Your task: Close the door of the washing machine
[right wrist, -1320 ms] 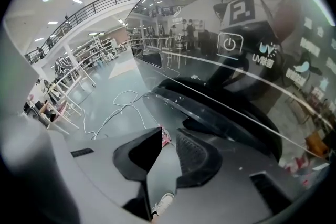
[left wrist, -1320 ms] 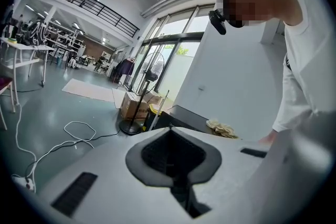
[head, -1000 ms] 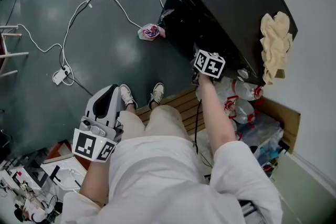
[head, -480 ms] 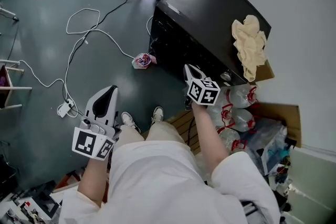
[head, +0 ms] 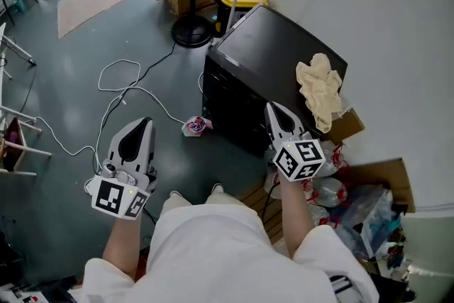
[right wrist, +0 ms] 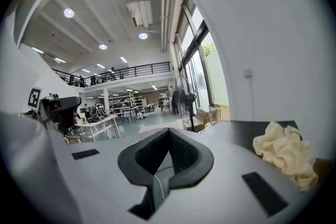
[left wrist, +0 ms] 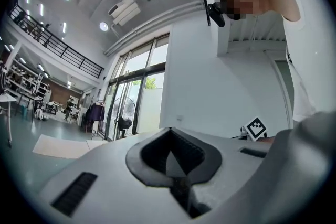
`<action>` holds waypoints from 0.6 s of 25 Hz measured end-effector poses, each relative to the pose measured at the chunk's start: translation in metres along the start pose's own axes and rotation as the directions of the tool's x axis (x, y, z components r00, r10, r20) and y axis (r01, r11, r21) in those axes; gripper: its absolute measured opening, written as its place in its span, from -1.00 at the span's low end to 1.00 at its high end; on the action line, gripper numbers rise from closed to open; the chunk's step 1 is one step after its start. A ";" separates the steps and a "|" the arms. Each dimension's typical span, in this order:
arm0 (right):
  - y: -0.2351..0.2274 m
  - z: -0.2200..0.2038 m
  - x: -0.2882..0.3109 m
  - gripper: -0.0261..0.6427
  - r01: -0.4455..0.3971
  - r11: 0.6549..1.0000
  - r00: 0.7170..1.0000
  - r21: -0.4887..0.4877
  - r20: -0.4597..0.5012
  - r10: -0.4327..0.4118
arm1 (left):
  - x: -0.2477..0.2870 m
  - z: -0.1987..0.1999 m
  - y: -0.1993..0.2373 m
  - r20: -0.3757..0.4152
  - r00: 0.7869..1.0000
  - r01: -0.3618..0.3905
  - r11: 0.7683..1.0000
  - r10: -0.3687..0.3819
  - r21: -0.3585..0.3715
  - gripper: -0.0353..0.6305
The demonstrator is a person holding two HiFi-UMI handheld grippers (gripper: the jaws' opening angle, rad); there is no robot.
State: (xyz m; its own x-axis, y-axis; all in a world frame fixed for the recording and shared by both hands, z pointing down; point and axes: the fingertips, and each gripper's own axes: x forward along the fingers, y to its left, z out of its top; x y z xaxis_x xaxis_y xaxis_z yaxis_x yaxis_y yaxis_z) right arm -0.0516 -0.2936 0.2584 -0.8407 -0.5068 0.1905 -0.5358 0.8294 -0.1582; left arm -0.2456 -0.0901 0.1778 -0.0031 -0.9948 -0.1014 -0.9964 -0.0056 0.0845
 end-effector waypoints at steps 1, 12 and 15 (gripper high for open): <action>0.002 0.013 -0.006 -0.93 -0.001 1.000 1.000 -0.025 0.021 0.001 | -0.001 0.010 0.001 0.016 1.000 -0.003 1.000 0.003 0.014 -0.88; -0.004 0.097 -0.065 -0.93 0.061 0.990 0.981 -0.131 0.193 -0.035 | -0.032 0.076 0.020 0.125 0.987 -0.116 0.985 0.100 0.130 -0.88; -0.015 0.102 -0.080 -0.93 0.109 0.984 0.974 -0.140 0.214 -0.077 | -0.045 0.080 0.031 0.133 0.979 -0.174 0.976 0.157 0.130 -0.88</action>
State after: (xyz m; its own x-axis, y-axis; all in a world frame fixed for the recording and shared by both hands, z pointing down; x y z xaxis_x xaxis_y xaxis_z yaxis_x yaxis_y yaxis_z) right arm 0.0161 -0.2896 0.1469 -0.7939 -0.6079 -0.0092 -0.6080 0.7940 0.0006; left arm -0.2836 -0.0378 0.1060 -0.1704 -0.9609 -0.2182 -0.9831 0.1808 -0.0288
